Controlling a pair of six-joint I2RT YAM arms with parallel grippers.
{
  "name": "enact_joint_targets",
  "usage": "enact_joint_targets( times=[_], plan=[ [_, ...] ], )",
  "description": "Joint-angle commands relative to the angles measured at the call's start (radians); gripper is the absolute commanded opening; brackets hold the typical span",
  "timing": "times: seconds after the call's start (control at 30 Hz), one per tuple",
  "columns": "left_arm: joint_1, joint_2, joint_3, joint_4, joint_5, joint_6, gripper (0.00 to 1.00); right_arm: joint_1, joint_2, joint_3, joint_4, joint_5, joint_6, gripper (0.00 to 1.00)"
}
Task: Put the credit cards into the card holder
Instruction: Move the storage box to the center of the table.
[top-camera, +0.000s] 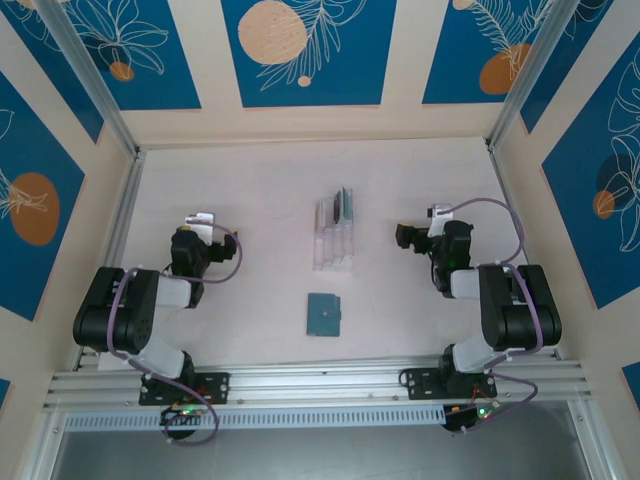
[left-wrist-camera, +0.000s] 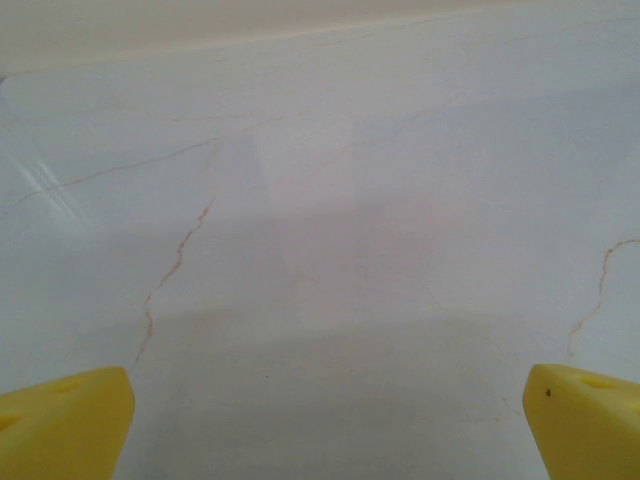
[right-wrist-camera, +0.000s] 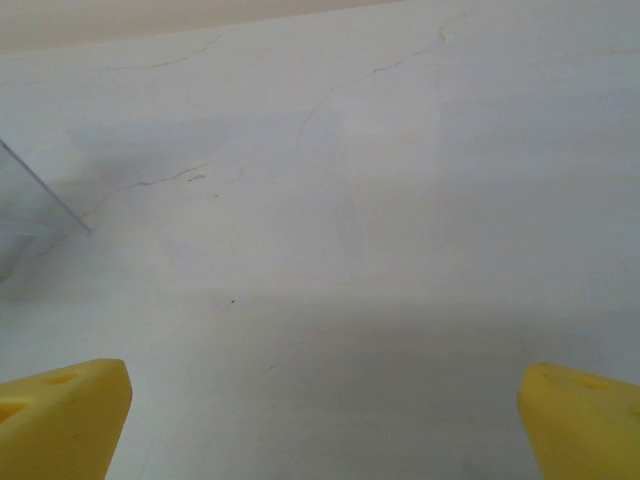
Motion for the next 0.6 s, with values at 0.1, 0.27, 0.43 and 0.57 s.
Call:
enact_joint_targets(
  times=[0.1, 0.27, 0.43, 0.57],
  plan=[
    [-0.013, -0.186, 0.234, -0.507, -0.135, -0.042, 1.0, 0.025, -0.273, 0.09, -0.282, 0.182, 0.071, 0.99],
    [-0.025, -0.22, 0.439, -0.867, -0.124, -0.242, 1.0, -0.007, -0.436, 0.2, -0.539, 0.108, 0.336, 0.99],
    [-0.026, -0.277, 0.447, -0.877, 0.18, -0.487, 1.0, -0.058, -0.457, 0.343, -0.919, 0.027, 0.573, 0.99],
    [-0.068, -0.293, 0.465, -0.968, 0.305, -0.526, 0.93, 0.028, -0.52, 0.371, -1.061, 0.069, 0.528, 0.97]
  ],
)
